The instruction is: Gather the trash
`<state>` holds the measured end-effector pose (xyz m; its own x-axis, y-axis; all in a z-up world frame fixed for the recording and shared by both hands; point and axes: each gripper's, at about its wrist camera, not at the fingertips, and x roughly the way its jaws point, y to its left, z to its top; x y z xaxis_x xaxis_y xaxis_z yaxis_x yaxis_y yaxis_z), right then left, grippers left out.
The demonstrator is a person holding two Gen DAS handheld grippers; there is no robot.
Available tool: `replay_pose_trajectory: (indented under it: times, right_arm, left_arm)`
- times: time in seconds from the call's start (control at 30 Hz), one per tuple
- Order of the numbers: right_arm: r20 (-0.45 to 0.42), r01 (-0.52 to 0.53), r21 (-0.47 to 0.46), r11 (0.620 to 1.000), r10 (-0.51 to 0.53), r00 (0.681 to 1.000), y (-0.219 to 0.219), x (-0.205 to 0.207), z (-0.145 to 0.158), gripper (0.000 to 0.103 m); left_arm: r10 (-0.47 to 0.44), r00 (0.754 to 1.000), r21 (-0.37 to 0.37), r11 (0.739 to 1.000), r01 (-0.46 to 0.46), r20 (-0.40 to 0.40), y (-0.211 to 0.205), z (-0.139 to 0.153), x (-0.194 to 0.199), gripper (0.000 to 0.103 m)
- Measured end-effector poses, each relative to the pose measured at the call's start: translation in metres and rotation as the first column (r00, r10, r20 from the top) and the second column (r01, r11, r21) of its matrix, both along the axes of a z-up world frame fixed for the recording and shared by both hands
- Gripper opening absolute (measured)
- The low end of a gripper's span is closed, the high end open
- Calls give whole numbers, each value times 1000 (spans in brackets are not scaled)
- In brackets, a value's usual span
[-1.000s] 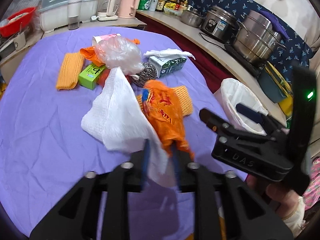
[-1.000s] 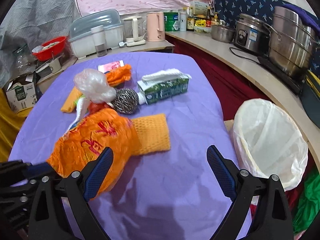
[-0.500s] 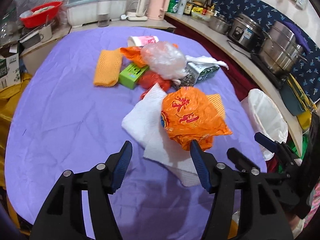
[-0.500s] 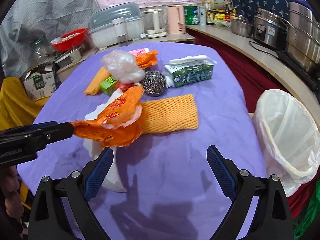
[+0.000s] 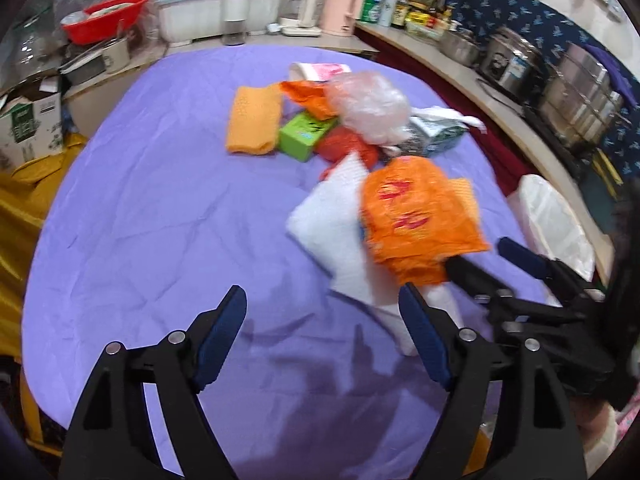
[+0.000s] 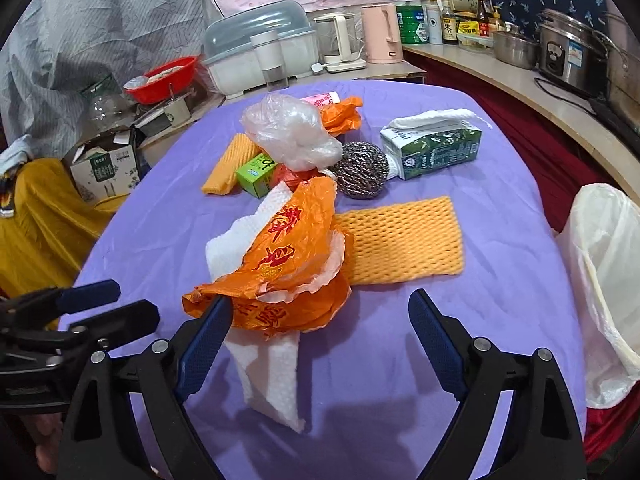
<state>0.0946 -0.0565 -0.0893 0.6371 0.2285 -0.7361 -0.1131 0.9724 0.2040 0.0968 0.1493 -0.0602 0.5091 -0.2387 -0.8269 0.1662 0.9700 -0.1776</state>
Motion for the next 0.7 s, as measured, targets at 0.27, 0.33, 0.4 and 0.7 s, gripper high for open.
replay_pose_trajectory:
  times: [0.27, 0.33, 0.4, 0.7]
  right_arm:
    - [7, -1, 34, 999, 0, 1000, -5, -12, 13, 85]
    - [4, 4, 17, 1000, -4, 1000, -3, -6, 9, 85]
    - [-12, 7, 21, 1000, -7, 1000, -3, 3, -1, 85]
    - [-114, -34, 98, 995, 46, 992, 0, 23, -38, 17]
  left_arm:
    - [39, 999, 17, 999, -39, -9, 12, -9, 9, 75]
    - [35, 999, 17, 999, -35, -10, 11, -11, 9, 75]
    - [33, 999, 18, 999, -33, -9, 10, -12, 10, 75]
    - [37, 999, 9, 999, -36, -19, 3, -20, 19, 75]
